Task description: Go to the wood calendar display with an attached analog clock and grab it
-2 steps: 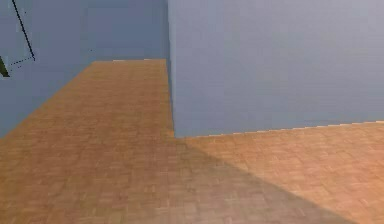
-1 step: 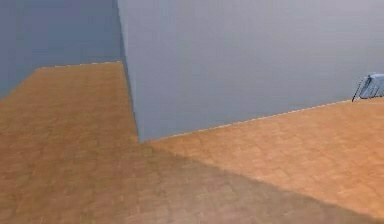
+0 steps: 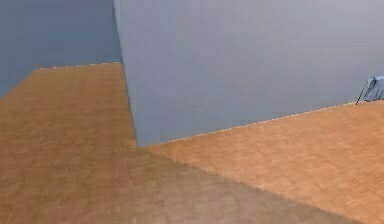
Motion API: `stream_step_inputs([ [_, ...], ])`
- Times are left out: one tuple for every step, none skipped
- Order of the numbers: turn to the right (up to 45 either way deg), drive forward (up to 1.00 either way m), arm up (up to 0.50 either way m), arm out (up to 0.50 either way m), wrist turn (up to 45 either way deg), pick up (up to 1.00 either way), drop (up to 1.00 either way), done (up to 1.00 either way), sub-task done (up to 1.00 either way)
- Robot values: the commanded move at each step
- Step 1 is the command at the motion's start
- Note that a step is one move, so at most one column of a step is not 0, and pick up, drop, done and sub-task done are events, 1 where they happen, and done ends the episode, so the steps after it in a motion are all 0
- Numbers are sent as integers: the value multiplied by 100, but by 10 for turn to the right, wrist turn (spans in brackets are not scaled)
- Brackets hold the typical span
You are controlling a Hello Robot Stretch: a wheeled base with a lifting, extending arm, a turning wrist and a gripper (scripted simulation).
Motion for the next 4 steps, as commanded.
stream_step_inputs([
  [270,0,0,0,0,0,0,0,0],
  [0,55,0,0,0,0,0,0,0],
  [300,0,0,0,0,0,0,0,0],
  [0,100,0,0,0,0,0,0,0],
])
